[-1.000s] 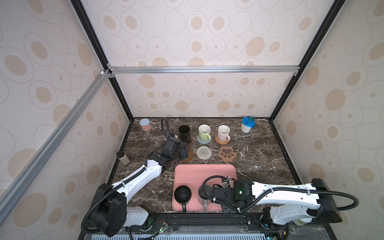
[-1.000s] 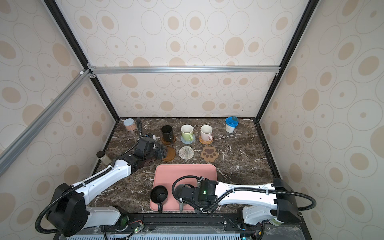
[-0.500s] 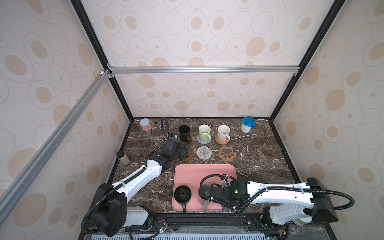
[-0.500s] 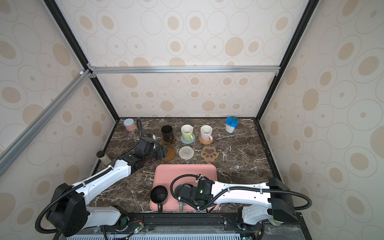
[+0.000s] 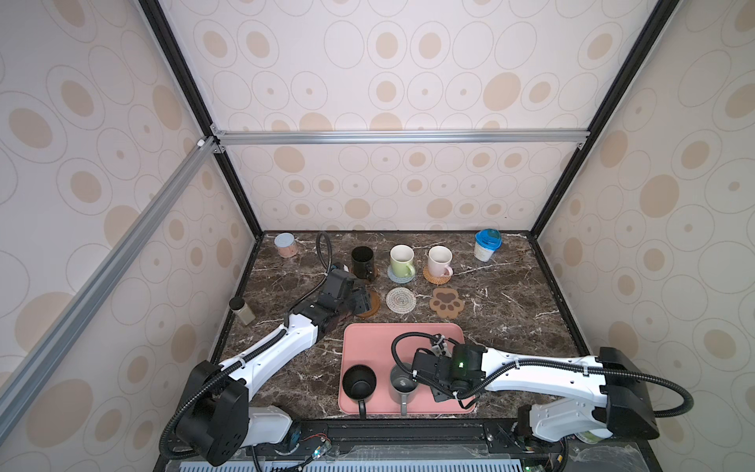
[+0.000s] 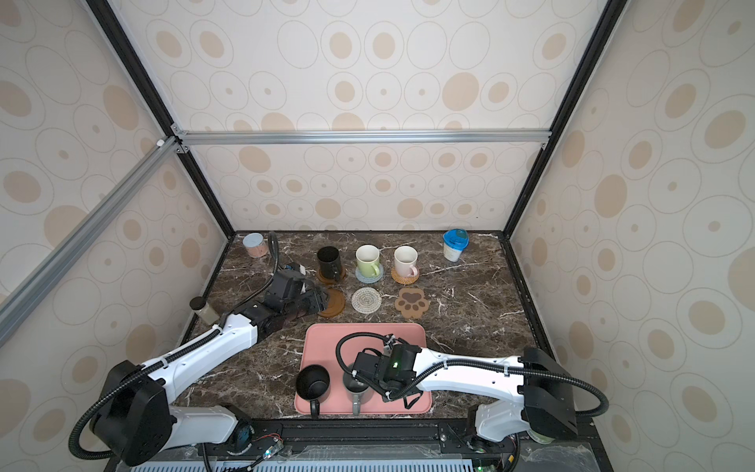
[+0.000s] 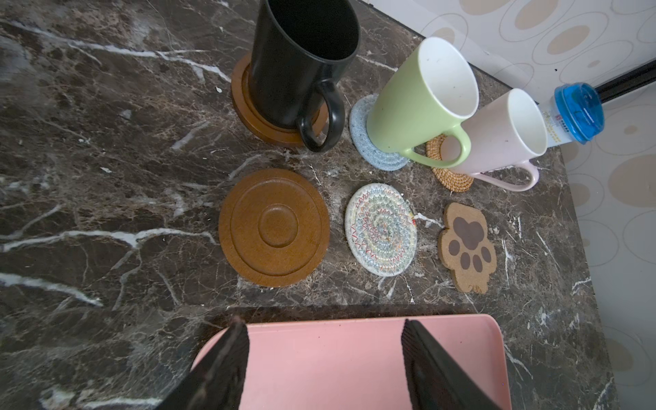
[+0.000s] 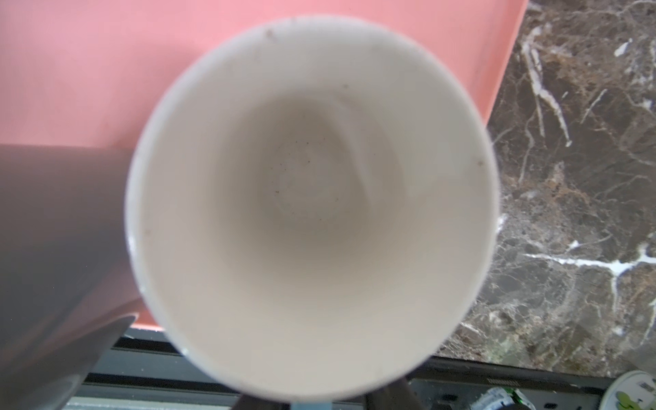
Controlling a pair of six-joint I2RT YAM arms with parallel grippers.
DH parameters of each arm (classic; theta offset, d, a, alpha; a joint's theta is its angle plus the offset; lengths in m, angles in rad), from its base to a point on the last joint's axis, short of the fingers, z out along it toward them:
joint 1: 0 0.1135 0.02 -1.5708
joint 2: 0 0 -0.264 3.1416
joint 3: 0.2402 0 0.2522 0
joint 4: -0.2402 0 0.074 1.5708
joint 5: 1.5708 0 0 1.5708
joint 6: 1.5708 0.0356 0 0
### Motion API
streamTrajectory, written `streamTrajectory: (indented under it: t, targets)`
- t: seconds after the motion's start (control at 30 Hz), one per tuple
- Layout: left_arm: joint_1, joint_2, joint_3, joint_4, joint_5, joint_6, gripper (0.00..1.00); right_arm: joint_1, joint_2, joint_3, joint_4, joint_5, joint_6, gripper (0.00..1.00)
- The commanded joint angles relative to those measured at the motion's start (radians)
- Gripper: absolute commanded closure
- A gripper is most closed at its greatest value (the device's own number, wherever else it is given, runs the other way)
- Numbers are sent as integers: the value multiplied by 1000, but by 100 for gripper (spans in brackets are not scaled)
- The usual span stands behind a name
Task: Place cups on coasters
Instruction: Pick up the cup from the tray.
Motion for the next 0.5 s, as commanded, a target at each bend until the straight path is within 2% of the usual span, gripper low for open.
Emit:
streamTrajectory:
  t: [0.0,0.47]
  targets:
    - [-3,-33,-1,-23,-19,-16,31,-13,13,-15,21,32,-19,70]
    - [-2,-42,-14,-23,-18,-20,30,-58,13,-45,92,43,-103,81]
